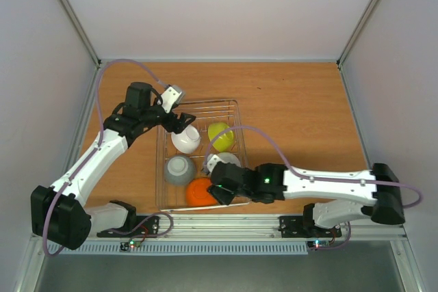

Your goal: Load the bowls into the dish rack

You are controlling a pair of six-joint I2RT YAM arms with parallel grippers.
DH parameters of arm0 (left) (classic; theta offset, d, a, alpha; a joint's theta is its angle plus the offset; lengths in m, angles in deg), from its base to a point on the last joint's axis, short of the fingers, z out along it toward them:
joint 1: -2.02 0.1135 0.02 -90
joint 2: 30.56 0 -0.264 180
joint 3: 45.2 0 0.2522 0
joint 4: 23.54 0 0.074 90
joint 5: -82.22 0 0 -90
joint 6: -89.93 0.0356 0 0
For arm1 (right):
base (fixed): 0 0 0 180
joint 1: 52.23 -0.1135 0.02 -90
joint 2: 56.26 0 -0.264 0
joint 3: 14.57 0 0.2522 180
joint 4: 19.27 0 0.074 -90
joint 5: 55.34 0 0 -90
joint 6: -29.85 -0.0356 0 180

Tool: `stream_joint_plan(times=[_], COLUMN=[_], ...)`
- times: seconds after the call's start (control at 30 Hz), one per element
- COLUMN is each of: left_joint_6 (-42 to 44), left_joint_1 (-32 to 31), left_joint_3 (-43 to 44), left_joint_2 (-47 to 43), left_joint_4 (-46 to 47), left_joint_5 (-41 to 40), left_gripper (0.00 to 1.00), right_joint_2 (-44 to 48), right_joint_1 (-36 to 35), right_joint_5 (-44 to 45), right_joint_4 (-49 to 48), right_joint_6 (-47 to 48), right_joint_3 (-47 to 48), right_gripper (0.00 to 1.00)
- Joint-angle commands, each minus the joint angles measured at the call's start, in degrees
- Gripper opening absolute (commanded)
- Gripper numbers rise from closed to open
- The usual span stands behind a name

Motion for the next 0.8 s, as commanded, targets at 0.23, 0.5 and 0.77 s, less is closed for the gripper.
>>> stream_joint_plan(times=[0.23, 0.5, 0.77], left_joint_6=[0.8, 0.6, 0.6], left_joint_1=[0.7, 0.8, 0.8], left_joint_3=[0.8, 1.1, 1.2], left_joint_2=[-1.4, -0.7, -0.7], left_joint_4=[1.2, 1.0, 0.8], left_joint_5=[0.2, 0.3, 0.2], left_gripper=[0.87, 0.87, 0.87], right_joint_2=[17.4, 19.6, 20.3], right_joint_1=[0.1, 1.4, 1.5], right_joint_5=[29.2, 41.4, 41.0], right_joint_4=[12.6, 37.4, 40.2], right_joint_6=[-15.1, -36.9, -40.2], right_joint_3=[-4.6, -2.0, -2.9], right_gripper=[0.87, 0.97, 0.98])
